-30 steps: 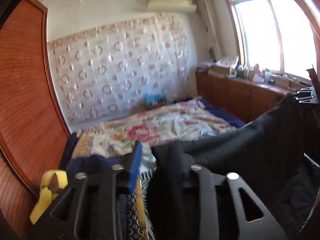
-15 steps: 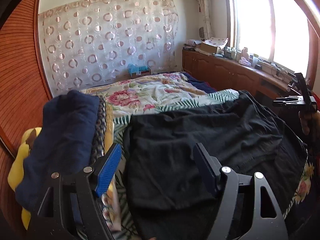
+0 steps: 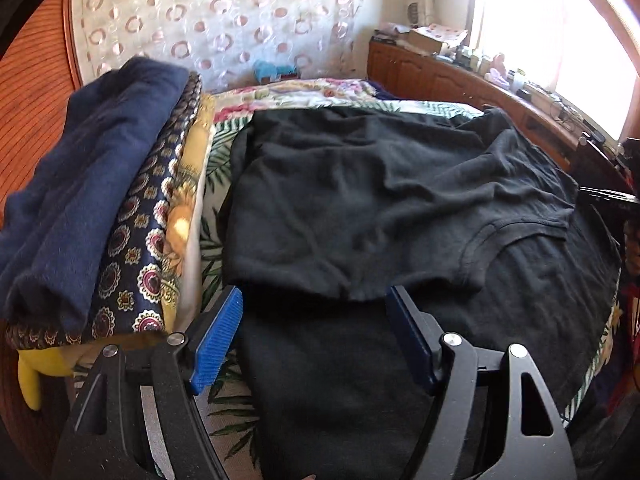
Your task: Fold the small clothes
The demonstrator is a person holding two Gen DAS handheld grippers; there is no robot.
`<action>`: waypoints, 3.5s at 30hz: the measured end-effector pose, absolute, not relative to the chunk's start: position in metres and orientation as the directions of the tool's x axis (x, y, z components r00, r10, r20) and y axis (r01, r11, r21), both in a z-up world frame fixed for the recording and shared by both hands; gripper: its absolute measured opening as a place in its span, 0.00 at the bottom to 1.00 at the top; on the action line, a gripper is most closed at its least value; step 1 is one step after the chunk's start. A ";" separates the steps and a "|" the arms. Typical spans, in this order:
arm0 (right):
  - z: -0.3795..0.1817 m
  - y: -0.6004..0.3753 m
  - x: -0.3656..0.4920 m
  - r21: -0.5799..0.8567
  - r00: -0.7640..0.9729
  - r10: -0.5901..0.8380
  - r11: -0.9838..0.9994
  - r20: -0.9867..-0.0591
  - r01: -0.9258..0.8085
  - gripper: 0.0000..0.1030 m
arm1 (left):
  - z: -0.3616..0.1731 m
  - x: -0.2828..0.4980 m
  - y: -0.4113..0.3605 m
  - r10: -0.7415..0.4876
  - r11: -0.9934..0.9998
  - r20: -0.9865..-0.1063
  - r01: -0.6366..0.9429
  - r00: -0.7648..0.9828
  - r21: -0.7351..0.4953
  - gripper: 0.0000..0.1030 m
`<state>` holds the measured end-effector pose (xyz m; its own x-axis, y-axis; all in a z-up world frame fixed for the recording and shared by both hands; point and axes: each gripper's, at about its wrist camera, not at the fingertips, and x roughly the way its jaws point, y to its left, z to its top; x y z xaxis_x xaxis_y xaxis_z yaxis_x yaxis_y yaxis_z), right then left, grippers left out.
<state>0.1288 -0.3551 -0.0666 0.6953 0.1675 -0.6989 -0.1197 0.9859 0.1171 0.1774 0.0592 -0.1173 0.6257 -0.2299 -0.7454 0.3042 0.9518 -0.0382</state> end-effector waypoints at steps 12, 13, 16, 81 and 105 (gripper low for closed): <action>-0.086 -0.339 0.141 0.102 0.678 0.132 0.991 -0.723 -0.084 0.45 | -0.132 0.184 0.049 -0.188 0.951 -0.790 0.310 0.584 0.003 0.89; -0.085 -0.340 0.144 0.100 0.679 0.128 0.992 -0.723 -0.080 0.45 | -0.132 0.185 0.050 -0.187 0.953 -0.793 0.304 0.580 -0.002 0.90; -0.083 -0.340 0.156 0.097 0.682 0.121 0.993 -0.721 -0.073 0.45 | -0.134 0.188 0.055 -0.192 0.957 -0.799 0.289 0.570 -0.024 0.94; -0.055 -0.321 0.126 -0.033 0.810 0.094 0.990 -0.579 -0.139 0.02 | -0.047 0.153 0.058 -0.322 0.946 -0.579 0.280 0.749 -0.164 0.03; -0.081 -0.337 0.036 -0.013 0.768 0.113 0.988 -0.630 -0.155 0.02 | -0.104 0.071 0.064 -0.281 0.958 -0.674 0.246 0.683 -0.149 0.03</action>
